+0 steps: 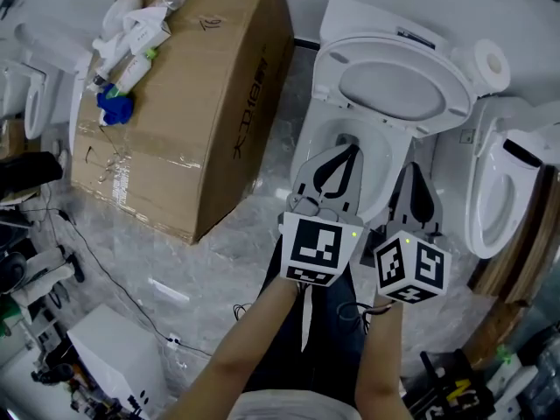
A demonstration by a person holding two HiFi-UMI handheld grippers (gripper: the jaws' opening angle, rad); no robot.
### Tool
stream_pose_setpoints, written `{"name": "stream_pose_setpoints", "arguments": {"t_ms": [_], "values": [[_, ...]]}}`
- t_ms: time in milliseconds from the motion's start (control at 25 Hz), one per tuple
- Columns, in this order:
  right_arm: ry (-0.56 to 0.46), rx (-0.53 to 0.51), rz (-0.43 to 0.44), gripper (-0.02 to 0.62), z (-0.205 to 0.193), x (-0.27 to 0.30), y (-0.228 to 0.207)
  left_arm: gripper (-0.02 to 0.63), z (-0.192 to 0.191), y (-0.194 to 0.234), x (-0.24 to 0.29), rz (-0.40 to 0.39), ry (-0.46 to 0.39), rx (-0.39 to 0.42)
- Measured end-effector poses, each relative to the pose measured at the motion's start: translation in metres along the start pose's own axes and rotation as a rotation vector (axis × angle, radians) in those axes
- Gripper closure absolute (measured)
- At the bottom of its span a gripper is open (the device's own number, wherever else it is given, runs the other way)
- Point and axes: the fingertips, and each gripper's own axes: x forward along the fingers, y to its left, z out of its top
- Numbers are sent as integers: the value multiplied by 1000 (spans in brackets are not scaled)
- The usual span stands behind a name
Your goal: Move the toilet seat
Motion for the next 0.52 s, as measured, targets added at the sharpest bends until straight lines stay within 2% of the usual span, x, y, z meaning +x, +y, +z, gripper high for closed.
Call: {"name": "stream_pose_setpoints", "arguments": {"t_ms": [520], "values": [[2, 6, -17, 580, -14, -34, 1, 592, -14, -7, -36, 14, 6, -37]]}}
